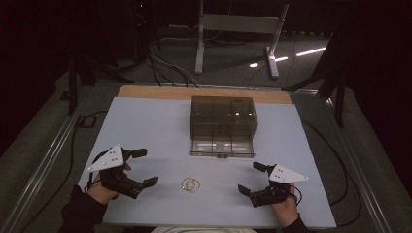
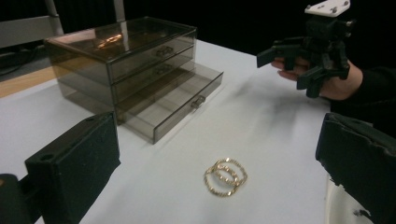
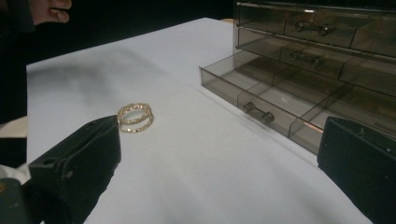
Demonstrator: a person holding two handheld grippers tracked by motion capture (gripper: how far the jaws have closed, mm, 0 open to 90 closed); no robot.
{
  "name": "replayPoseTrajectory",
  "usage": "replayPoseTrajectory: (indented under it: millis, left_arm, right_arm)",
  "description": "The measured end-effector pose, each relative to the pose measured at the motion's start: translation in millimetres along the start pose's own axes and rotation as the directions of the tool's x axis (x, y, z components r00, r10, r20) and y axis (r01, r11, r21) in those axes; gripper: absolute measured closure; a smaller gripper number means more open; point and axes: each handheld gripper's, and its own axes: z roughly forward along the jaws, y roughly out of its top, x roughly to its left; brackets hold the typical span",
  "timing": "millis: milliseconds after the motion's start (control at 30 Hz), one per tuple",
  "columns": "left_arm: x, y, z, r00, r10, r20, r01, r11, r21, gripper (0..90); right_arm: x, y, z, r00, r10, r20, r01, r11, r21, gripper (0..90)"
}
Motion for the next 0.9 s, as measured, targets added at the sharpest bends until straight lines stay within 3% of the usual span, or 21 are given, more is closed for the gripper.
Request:
replayPoseTrajectory:
  millis: [567,900]
  left_arm:
    - [-10.5,-0.1,51.1,0.9969,-0.001,0.079,-0.004,0.9985,0.055,0.7]
    - [-19.6,-15.4,87.5,0.9925,-0.004,0.122,-0.012,0.9922,0.124,0.7]
  right_arm:
    - [-1.4,-1.4,1.1,0.9998,0.018,-0.006,-0.018,1.000,0.006,0.0]
    - [-1.1,-1.7,2.0,0.9998,0.013,-0.013,-0.013,1.000,0.014,0.0]
